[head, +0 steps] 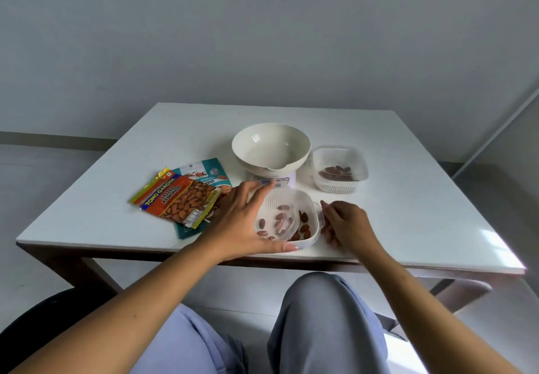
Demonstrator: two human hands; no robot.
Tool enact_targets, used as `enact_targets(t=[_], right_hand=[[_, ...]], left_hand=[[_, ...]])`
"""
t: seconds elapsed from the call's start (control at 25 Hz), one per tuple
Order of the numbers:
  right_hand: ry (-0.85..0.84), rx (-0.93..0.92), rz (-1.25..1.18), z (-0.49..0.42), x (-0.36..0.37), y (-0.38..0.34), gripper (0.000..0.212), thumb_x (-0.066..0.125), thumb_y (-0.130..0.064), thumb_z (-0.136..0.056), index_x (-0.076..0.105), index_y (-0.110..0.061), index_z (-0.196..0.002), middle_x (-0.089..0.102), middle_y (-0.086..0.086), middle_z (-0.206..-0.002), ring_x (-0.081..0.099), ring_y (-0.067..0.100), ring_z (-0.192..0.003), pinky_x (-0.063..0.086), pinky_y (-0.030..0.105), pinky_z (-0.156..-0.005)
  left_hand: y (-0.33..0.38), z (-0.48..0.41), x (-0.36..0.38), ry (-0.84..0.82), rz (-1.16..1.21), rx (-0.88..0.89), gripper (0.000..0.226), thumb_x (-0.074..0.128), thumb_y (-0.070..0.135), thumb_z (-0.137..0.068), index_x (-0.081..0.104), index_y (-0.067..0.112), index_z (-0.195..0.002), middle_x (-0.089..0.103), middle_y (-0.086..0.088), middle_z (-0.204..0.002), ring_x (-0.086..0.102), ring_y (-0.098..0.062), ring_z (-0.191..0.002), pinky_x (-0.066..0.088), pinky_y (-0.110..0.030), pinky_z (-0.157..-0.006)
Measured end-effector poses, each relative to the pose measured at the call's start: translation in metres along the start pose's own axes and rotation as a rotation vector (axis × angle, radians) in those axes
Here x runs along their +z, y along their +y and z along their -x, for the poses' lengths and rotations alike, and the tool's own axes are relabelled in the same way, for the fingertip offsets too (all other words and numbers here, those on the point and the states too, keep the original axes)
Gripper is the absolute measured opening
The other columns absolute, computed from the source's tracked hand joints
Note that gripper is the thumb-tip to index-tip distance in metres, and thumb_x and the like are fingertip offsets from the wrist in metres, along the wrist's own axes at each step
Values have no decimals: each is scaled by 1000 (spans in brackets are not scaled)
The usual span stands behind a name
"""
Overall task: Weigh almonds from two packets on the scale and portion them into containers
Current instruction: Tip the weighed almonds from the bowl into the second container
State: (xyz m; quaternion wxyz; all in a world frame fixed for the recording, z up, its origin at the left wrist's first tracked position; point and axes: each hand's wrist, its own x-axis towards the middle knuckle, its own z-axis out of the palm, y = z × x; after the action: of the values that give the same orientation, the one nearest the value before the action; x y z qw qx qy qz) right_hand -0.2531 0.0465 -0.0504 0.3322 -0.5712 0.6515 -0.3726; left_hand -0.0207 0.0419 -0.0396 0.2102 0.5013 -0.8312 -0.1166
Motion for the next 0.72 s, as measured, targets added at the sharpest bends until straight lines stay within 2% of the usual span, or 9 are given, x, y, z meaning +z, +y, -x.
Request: enact_targets(t=[0.12, 0.28, 0.52, 0.72], right_hand=[[-58, 31, -142, 2, 7, 7, 37, 43, -24, -99, 51, -5, -69, 48, 3, -44, 43, 18, -38, 36, 22, -38], [-55, 6, -156, 1, 9, 11, 37, 42, -25, -100, 46, -9, -67, 45, -2, -45, 39, 16, -41, 34, 25, -44], [-51, -57, -76, 0, 11, 14, 38, 42, -25, -100, 49, 1, -72, 46, -3, -46, 38, 6, -36, 33, 23, -46], [-48, -53, -109, -1, 11, 16, 39, 42, -27, -99, 48, -1, -70, 45, -2, -48, 37, 8, -40, 32, 25, -48]], left_hand=[[17, -13, -1, -145, -158, -37, 121, 52, 91, -51, 13, 32, -150, 17, 5, -142, 19, -20, -137, 29, -43, -114], [30, -26, -1, -248, -206, -62, 119, 52, 89, -55, 8, 33, -150, 11, 4, -148, 13, -23, -142, 27, -47, -114], [39, -31, -3, -289, -302, -32, 120, 50, 90, -55, 4, 35, -151, 9, 3, -150, 6, -22, -143, 21, -47, -115], [40, -33, 6, -303, -278, -36, 122, 49, 91, -54, 2, 35, -151, 6, 2, -153, 3, -22, -144, 17, -46, -116]])
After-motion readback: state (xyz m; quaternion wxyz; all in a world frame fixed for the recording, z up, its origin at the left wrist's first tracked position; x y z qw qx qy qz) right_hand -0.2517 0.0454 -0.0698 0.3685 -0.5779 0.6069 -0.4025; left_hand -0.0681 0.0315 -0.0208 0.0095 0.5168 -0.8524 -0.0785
